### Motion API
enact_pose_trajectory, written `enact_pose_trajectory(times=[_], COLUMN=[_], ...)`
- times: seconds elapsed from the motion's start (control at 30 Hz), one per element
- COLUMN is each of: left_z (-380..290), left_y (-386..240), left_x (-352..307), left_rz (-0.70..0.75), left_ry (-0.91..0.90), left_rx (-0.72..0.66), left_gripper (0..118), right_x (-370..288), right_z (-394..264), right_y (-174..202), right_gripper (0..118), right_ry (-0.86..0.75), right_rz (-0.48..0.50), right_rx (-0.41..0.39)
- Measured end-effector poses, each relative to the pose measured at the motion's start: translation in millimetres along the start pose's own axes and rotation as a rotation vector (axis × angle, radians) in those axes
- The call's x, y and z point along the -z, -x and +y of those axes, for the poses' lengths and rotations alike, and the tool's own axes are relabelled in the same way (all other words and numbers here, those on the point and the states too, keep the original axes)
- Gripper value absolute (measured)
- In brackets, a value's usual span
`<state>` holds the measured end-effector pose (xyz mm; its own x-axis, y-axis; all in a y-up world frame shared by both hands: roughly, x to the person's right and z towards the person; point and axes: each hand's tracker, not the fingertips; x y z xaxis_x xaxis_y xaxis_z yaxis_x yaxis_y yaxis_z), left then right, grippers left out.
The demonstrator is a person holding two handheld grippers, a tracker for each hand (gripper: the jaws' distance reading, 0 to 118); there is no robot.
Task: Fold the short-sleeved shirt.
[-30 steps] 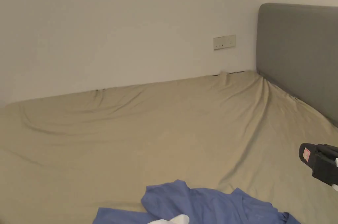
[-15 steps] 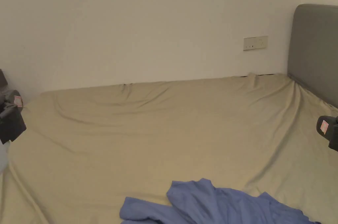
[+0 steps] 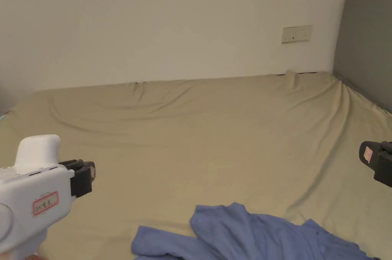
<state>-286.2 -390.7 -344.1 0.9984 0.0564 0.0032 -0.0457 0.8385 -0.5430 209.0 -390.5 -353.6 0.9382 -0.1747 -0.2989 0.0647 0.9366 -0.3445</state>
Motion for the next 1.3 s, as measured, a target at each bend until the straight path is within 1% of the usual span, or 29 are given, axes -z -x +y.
enact_pose_trajectory(times=[0.1, 0.13, 0.17, 0.2, 0.23, 0.3, 0.33, 0.4, 0.47, 0.5, 0.53, 0.63, 0.7, 0.73, 0.77, 0.8, 0.87, 0.9, 0.97, 1.0, 1.07, 1.13, 1.17, 1.23, 1.3], left_z=[-6, -9, -13, -16, -20, -36, -46, -52, -77, -86, -92, -114, -125, -130, -127, -124, -121, -121, -121, -122, -120, -114, -108, -98, -85], left_y=[10, 12, 14, 9, 5, 1, 3, -1, 3, 6, 7, 6, 0, -3, -2, 1, 0, -1, 1, 3, 2, 4, 4, 6, 0], left_x=[83, 105, 125, 142, 157, 188, 205, 218, 244, 255, 263, 296, 306, 308, 303, 297, 281, 275, 264, 259, 242, 222, 208, 178, 148], left_rz=[-0.120, -0.135, -0.119, -0.054, -0.024, 0.004, -0.009, 0.023, -0.015, -0.039, -0.030, 0.032, 0.034, 0.027, 0.043, 0.045, -0.015, -0.022, -0.020, -0.097, -0.066, -0.115, -0.114, -0.172, -0.177], left_ry=[0.183, 0.238, 0.307, 0.394, 0.415, 0.444, 0.478, 0.527, 0.603, 0.609, 0.611, 0.661, 0.704, 0.702, 0.657, 0.633, 0.625, 0.613, 0.592, 0.576, 0.546, 0.463, 0.427, 0.337, 0.260], left_rx=[-0.043, -0.054, -0.051, -0.002, 0.054, 0.139, 0.156, 0.125, 0.097, 0.073, 0.067, 0.089, 0.147, 0.150, 0.147, 0.120, 0.019, -0.012, 0.014, -0.028, -0.046, -0.086, -0.117, -0.163, -0.141], left_gripper=[0, 0, 1, 30, 48, 89, 118, 118, 118, 118, 118, 118, 116, 116, 116, 106, 78, 53, 12, 10, 10, 10, 10, 10, 10], right_x=[20, 26, 32, 35, 39, 49, 54, 59, 67, 68, 71, 76, 79, 80, 80, 81, 83, 84, 87, 89, 94, 101, 106, 120, 142], right_z=[-6, -8, -10, -13, -15, -19, -21, -26, -32, -36, -39, -48, -52, -54, -57, -59, -64, -66, -71, -74, -79, -85, -88, -94, -103], right_y=[-12, -14, -17, -20, -23, -26, -27, -32, -34, -34, -35, -35, -34, -34, -34, -35, -36, -36, -37, -37, -39, -41, -44, -47, -52], right_gripper=[3, 3, 3, 3, 3, 3, 3, 3, 3, 3, 3, 3, 3, 3, 3, 3, 3, 3, 3, 3, 3, 3, 3, 3, 3], right_ry=[0.043, 0.056, 0.066, 0.081, 0.096, 0.118, 0.128, 0.147, 0.166, 0.181, 0.189, 0.215, 0.227, 0.231, 0.238, 0.244, 0.254, 0.260, 0.270, 0.279, 0.303, 0.325, 0.337, 0.365, 0.406], right_rz=[-0.015, -0.019, -0.025, -0.032, -0.033, -0.053, -0.055, -0.049, -0.048, -0.051, -0.050, -0.039, -0.037, -0.034, -0.031, -0.029, -0.026, -0.021, -0.010, -0.005, 0.006, 0.003, 0.007, 0.022, 0.035], right_rx=[0.027, 0.032, 0.031, 0.028, 0.019, -0.009, -0.012, 0.000, 0.004, 0.001, 0.001, 0.012, 0.011, 0.014, 0.019, 0.023, 0.028, 0.030, 0.032, 0.034, 0.041, 0.037, 0.034, 0.025, 0.007])
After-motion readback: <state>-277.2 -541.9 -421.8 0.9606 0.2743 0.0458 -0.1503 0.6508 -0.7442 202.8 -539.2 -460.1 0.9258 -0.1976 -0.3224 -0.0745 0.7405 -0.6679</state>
